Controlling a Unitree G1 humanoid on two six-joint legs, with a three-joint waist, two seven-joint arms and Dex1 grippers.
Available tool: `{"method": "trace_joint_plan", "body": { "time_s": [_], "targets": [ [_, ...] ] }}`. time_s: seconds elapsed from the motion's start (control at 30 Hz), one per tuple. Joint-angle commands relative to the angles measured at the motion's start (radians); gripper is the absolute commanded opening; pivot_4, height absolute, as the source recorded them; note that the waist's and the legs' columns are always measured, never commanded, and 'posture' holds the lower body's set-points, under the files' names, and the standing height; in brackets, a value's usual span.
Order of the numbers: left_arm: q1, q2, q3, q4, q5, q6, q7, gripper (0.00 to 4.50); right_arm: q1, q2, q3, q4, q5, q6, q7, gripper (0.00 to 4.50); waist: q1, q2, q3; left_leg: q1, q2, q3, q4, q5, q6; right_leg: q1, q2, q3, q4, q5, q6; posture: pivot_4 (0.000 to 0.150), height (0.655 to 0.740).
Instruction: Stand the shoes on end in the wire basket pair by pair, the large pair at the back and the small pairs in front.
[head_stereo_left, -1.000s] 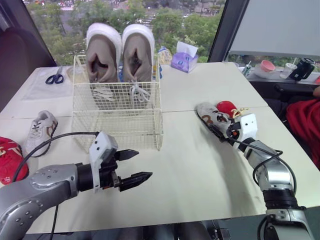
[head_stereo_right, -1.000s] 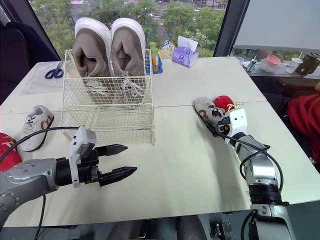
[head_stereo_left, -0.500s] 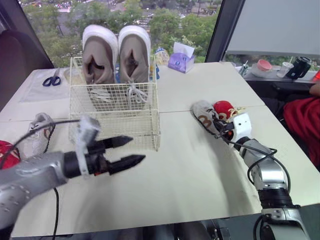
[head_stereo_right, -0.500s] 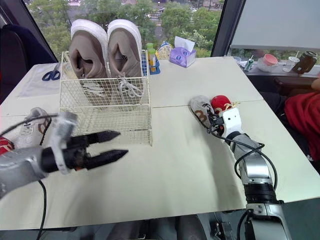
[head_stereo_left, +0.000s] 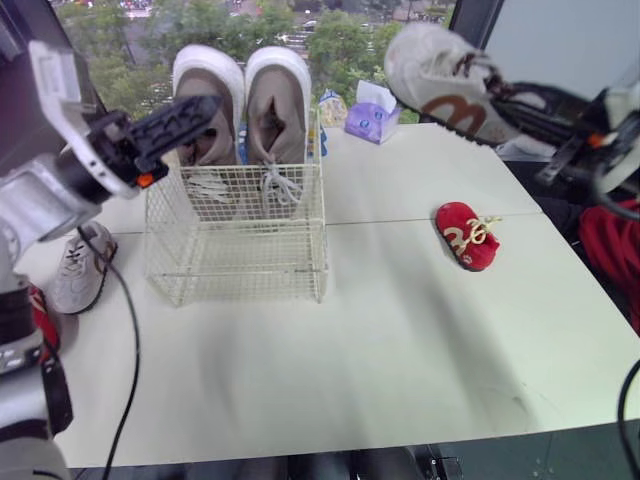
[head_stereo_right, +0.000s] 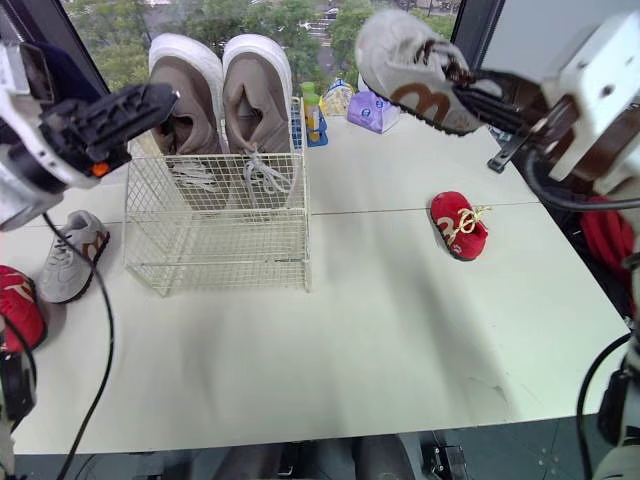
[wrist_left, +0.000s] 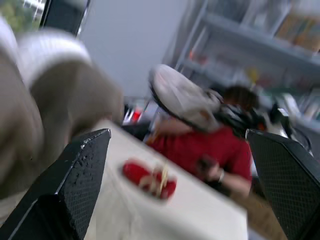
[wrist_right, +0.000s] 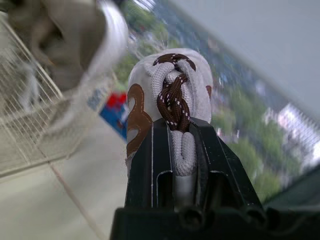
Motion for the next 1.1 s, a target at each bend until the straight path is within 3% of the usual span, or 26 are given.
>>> {"method": "trace_joint_plan", "body": {
  "time_s": [0.03,0.3,0.43,0.63,0.8,0.9,0.93,1.07,1.1],
  "targets": [
    [-0.150,-0.022,-0.058,0.121,0.120,0.020,-0.138,4.50,-0.145,-0.060,0.023,-0.004,0.040,-0.006,0.065,0.01,-0.003,0.000,0.002,-0.001,-0.001,0.001,0.000,0.000,0.000,-0.001,-0.001,0.000,0.000,0.000,0.000,0.150,0.7400],
    [-0.390,-0.116,-0.173,0.316,0.347,0.049,-0.420,4.50,-0.293,0.008,0.125,-0.076,0.098,0.027,0.066,0.01,-0.001,-0.001,0.003,-0.005,-0.001,0.002,-0.002,0.000,0.000,-0.007,-0.002,0.001,0.001,0.002,0.004,0.150,0.7400],
    [-0.471,-0.160,-0.171,0.394,0.419,0.051,-0.497,4.50,-0.317,0.027,0.139,-0.096,0.114,0.045,0.059,0.01,0.003,-0.001,0.003,-0.016,-0.002,0.001,0.002,0.000,0.000,-0.017,-0.002,0.001,0.003,0.003,0.004,0.150,0.7400],
    [-0.523,-0.199,-0.171,0.434,0.498,0.056,-0.596,4.50,-0.340,0.049,0.169,-0.121,0.117,0.047,0.069,0.01,0.003,-0.001,0.003,-0.017,-0.002,0.001,0.001,0.000,0.000,-0.018,-0.002,0.001,0.002,0.003,0.005,0.150,0.7400],
    [-0.529,-0.210,-0.134,0.435,0.507,0.092,-0.615,2.12,-0.339,0.052,0.171,-0.138,0.120,0.049,0.072,0.00,0.003,-0.001,0.003,-0.017,-0.002,0.001,0.002,0.000,0.000,-0.018,-0.002,0.001,0.003,0.003,0.005,0.150,0.7400],
    [-0.521,-0.207,-0.109,0.414,0.494,0.127,-0.612,0.46,-0.338,0.054,0.171,-0.146,0.124,0.053,0.072,0.00,0.003,-0.001,0.003,-0.017,-0.002,0.001,0.002,0.000,0.000,-0.018,-0.002,0.001,0.003,0.003,0.005,0.150,0.7400],
    [-0.520,-0.207,-0.097,0.410,0.486,0.140,-0.606,0.19,-0.337,0.057,0.171,-0.147,0.126,0.056,0.070,0.00,0.003,-0.001,0.003,-0.017,-0.002,0.001,0.002,0.000,0.000,-0.018,-0.002,0.001,0.003,0.003,0.005,0.150,0.7400],
    [-0.508,-0.213,0.010,0.398,0.433,0.195,-0.500,0.19,-0.319,0.078,0.121,-0.146,0.199,0.135,0.015,0.00,0.003,-0.002,0.003,-0.016,-0.002,0.001,0.002,0.000,0.000,-0.018,-0.003,0.001,0.004,0.003,0.005,0.150,0.7400],
    [-0.501,-0.217,0.048,0.393,0.412,0.210,-0.461,0.19,-0.313,0.088,0.094,-0.142,0.242,0.170,-0.009,1.00,0.003,-0.001,0.003,-0.016,-0.002,0.000,0.002,0.000,0.000,-0.018,-0.003,0.001,0.004,0.003,0.005,0.150,0.7400]
  ]
}}
